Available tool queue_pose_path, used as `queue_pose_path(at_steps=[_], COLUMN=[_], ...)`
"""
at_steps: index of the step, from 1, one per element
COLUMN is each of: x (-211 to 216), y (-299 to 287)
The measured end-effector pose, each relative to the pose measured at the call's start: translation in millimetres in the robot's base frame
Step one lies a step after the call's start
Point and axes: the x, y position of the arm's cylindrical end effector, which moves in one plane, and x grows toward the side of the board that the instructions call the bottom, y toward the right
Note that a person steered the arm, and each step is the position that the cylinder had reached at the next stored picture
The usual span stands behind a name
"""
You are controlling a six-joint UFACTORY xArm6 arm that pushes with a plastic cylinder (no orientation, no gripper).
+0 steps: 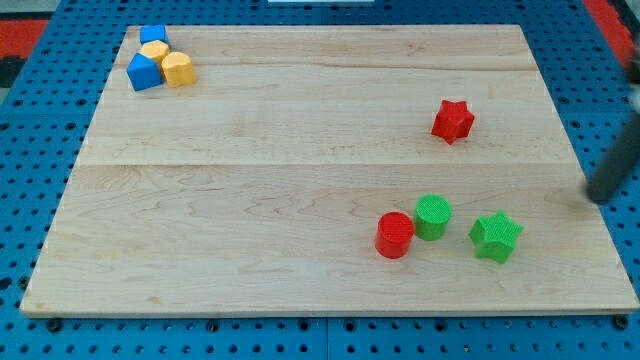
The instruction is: Place the green star below the red star
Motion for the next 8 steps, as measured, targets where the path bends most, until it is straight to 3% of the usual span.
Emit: queue_pose_path(at_steps=[1,2,3,4,5,6,7,8], x=[77.7,54.3,-8.2,-11.5,23.7,41.4,-4.0,-75.0], y=[-73.5,-187.0,-204.2,-204.2,-210.5,-164.3,-144.9,-144.9])
